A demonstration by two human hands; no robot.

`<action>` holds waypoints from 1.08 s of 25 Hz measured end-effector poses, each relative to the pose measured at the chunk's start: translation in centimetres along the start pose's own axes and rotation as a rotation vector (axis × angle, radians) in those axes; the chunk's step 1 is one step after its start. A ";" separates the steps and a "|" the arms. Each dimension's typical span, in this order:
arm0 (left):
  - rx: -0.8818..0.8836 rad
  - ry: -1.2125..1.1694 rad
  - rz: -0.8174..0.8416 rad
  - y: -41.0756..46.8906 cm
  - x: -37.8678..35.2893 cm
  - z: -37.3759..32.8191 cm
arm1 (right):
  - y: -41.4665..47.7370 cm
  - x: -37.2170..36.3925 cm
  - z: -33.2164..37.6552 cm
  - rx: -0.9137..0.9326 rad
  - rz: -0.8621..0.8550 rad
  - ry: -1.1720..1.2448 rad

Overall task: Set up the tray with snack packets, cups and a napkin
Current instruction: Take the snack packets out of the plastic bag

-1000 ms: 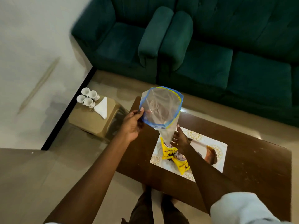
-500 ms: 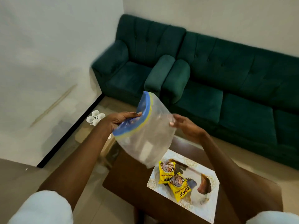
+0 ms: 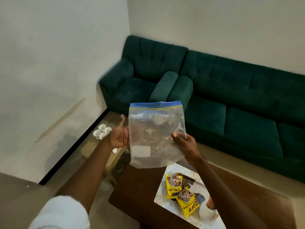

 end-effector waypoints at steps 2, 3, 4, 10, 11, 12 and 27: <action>-0.001 -0.042 0.021 -0.7 0.0 1.8 | 0.1 0.1 0.0 0.001 -0.079 0.020; -0.030 0.000 -0.024 -0.7 0.0 2.6 | 0.1 0.1 0.1 -0.006 -0.104 0.007; -0.105 0.051 -0.087 -0.4 -0.2 3.3 | 0.1 0.1 0.2 -0.020 -0.117 -0.015; -0.315 0.283 -0.238 1.6 -4.4 4.9 | -1.9 2.2 -0.1 0.004 -0.262 0.024; -0.316 0.316 -0.260 1.5 -4.6 4.3 | -1.9 2.3 0.3 0.035 -0.308 0.024; -0.325 0.339 -0.303 1.4 -4.6 3.6 | -1.9 2.3 0.9 0.066 -0.346 0.007; -0.435 1.053 -0.017 2.5 -13.3 -4.2 | -2.6 7.2 7.9 0.258 -0.549 -0.255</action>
Point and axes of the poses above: each hand's wrist, its own y-axis towards the middle knuckle, its own x-axis out of the back of the hand, z = x × y, the point moved 2 cm from there along y, towards the middle knuckle, and after that the axes turned 7 degrees about z, right-handed, at the moved point
